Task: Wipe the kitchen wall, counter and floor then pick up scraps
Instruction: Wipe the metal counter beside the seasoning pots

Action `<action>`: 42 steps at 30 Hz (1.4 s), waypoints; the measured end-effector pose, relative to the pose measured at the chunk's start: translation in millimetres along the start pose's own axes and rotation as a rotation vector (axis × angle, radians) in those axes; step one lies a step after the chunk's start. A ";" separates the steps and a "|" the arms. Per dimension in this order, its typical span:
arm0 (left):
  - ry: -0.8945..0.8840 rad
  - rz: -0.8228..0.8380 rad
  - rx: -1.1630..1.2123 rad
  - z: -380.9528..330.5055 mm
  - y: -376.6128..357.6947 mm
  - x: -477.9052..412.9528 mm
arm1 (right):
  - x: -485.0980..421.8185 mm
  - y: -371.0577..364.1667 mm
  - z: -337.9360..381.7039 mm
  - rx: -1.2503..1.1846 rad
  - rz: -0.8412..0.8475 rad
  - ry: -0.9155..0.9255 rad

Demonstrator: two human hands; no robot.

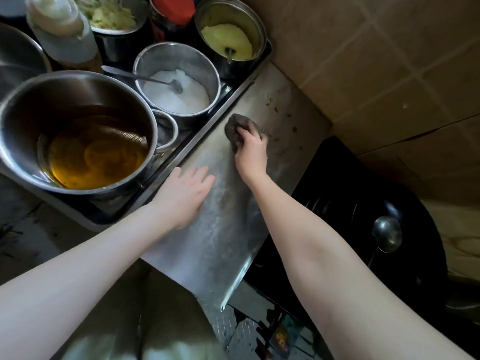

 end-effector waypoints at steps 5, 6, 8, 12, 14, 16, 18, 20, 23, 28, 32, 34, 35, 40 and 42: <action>-0.007 -0.028 0.000 0.6 9.5 -19.7 | 5.4 48.2 -77.7 -0.056 -0.216 -0.324; -0.015 -0.034 0.004 -1.5 12.0 -24.5 | 10.9 58.6 -93.8 -0.016 -0.233 -0.372; -0.034 -0.043 0.017 -8.6 16.6 -32.8 | 18.5 73.6 -116.6 0.060 -0.246 -0.429; -0.046 -0.045 0.029 -20.5 19.2 -39.8 | 5.7 83.7 -126.9 0.086 -0.266 -0.471; -0.040 -0.048 0.040 -21.7 19.5 -38.7 | -9.7 85.4 -124.9 0.104 -0.241 -0.441; -0.038 -0.048 0.046 -20.8 19.0 -36.9 | -26.4 84.5 -119.3 0.115 -0.206 -0.384; -0.033 -0.045 0.041 -18.1 18.5 -37.0 | -41.2 78.8 -107.3 0.115 -0.185 -0.318; -0.023 -0.034 0.031 -15.4 19.5 -39.6 | -53.7 67.0 -89.8 0.094 -0.161 -0.259; -0.001 -0.010 -0.002 -13.9 19.6 -47.6 | -70.9 44.0 -59.5 0.068 -0.062 -0.127; 0.059 -0.035 -0.005 -11.8 22.2 -66.7 | -80.7 26.0 -31.6 0.156 0.173 0.216; 0.081 -0.039 0.040 -17.8 20.5 -81.6 | -75.4 47.7 -63.7 0.134 0.123 0.215; 0.096 -0.042 0.058 -18.5 19.6 -88.0 | -75.1 67.6 -93.1 0.104 0.003 0.042; 0.106 -0.044 0.062 -18.2 19.3 -91.0 | -75.0 77.1 -107.2 0.105 -0.053 -0.047; 0.144 -0.067 0.067 -14.7 21.5 -103.8 | -94.3 99.8 -132.7 0.081 -0.197 -0.328; 0.161 -0.079 0.079 -11.9 23.1 -106.7 | -109.8 98.4 -123.8 0.049 -0.224 -0.357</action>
Point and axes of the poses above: each hand's wrist, its own x-axis away from the middle knuckle, its own y-axis out of the back of the hand, z = x × y, the point moved 8 cm from there along -x, towards the middle knuckle, and after that the axes turned 8 degrees about -x, right-handed, at the moved point
